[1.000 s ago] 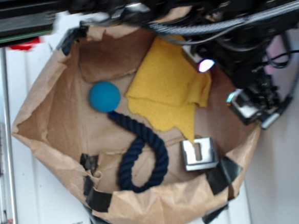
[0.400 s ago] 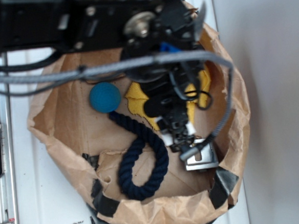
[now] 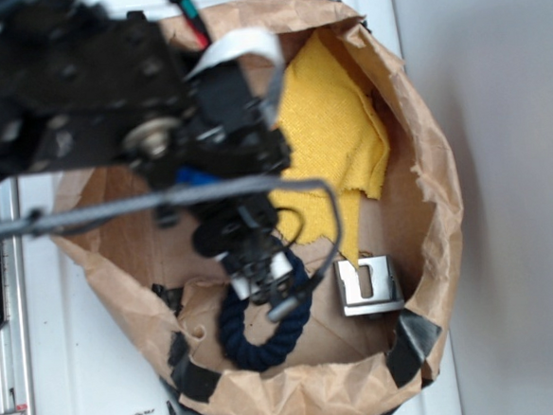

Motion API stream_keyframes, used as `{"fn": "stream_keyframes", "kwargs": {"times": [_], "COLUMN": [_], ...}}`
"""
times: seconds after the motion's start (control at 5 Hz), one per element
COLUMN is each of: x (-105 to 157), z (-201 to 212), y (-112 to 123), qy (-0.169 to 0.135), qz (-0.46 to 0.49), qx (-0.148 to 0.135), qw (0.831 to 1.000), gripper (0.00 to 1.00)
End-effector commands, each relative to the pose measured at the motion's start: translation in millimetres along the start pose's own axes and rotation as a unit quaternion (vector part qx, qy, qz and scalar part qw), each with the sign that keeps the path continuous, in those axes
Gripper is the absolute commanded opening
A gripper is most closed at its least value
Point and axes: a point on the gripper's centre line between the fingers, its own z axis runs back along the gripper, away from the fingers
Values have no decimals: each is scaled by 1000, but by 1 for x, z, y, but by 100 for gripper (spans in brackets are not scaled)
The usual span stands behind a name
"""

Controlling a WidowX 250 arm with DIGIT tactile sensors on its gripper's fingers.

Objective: Grab the blue rope.

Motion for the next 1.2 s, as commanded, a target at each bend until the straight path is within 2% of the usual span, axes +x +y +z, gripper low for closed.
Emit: {"fn": "stream_keyframes", "kwargs": {"times": [0.0,0.2,0.8,1.0], "x": [-13,-22,-22,-32], "z": [6,-1,-1,-18], "y": [-19,-24,-24,-37], "qy": [-13,-24,-24,-35], "qz": [23,40,40,71], "qx": [-5,4,4,20], "qw": [1000,999,999,997], "gripper": [100,100,100,100]}}
